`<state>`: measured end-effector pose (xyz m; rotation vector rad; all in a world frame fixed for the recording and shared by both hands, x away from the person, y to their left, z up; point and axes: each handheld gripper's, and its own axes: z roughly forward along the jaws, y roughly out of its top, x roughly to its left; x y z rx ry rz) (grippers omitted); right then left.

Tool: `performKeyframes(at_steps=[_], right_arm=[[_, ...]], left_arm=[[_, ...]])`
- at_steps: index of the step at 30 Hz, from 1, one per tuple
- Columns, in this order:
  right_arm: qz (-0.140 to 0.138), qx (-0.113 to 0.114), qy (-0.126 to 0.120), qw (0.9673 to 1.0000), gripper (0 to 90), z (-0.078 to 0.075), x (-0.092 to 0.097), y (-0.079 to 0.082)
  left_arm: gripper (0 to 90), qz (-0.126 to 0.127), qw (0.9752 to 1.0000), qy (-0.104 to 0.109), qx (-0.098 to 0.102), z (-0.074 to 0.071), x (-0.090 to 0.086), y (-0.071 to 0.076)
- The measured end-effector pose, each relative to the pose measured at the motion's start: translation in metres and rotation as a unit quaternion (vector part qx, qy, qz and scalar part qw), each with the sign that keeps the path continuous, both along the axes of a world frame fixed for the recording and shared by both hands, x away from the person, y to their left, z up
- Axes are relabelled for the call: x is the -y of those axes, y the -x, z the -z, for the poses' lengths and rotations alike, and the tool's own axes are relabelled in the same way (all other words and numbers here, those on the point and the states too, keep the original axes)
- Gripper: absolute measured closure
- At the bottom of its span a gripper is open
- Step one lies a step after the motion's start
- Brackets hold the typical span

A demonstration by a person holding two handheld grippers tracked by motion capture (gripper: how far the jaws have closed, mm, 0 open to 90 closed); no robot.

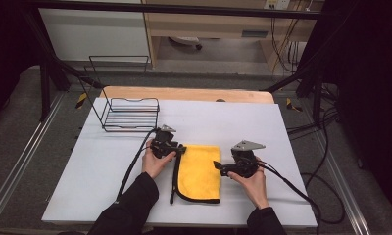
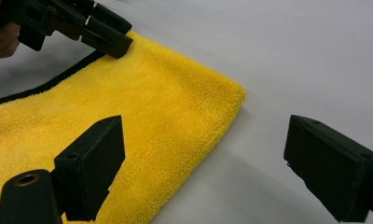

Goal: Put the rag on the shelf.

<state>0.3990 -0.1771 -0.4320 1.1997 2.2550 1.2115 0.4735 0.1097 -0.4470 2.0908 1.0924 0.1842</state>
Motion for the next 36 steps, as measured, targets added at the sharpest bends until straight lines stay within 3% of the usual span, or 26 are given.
performKeyframes(at_steps=[6, 10, 14, 17, 19, 25, 28, 30, 36], right_arm=[[0.000, -0.007, -0.004, 1.0000, 12.0, 0.001, -0.001, -0.001], [-0.001, -0.010, -0.012, 0.9999, 11.8, 0.001, -0.001, -0.001], [-0.003, -0.009, -0.011, 0.9999, 11.9, 0.001, -0.002, -0.001], [-0.002, -0.007, -0.017, 0.9998, 12.8, 0.001, -0.002, -0.001], [-0.002, -0.005, -0.027, 0.9996, 13.7, 0.001, -0.003, -0.003], [0.017, -0.023, -0.027, 0.9992, 25.2, 0.007, -0.019, -0.028], [0.024, -0.037, -0.020, 0.9988, 37.3, 0.013, -0.024, -0.041], [0.028, -0.045, -0.009, 0.9985, 44.5, 0.016, -0.025, -0.047], [0.022, -0.071, -0.011, 0.9972, 58.6, 0.021, -0.024, -0.055]], left_arm=[[65.5, 0.000, 1.0000, -0.001, 0.009, 0.001, 0.005, 0.006], [76.2, 0.004, 1.0000, -0.001, 0.008, 0.000, 0.007, 0.008], [79.2, 0.003, 0.9999, 0.000, 0.011, -0.002, 0.005, 0.010], [80.0, -0.001, 0.9998, 0.013, 0.016, -0.007, -0.002, 0.014], [80.3, -0.004, 0.9998, 0.006, 0.020, -0.011, -0.005, 0.018], [79.9, -0.016, 0.9996, 0.000, 0.023, -0.008, -0.010, 0.023], [78.5, -0.016, 0.9997, -0.001, 0.020, -0.005, -0.010, 0.022], [76.3, -0.017, 0.9996, -0.002, 0.022, -0.002, -0.009, 0.020], [70.3, -0.019, 0.9996, 0.002, 0.019, 0.001, -0.010, 0.017]])
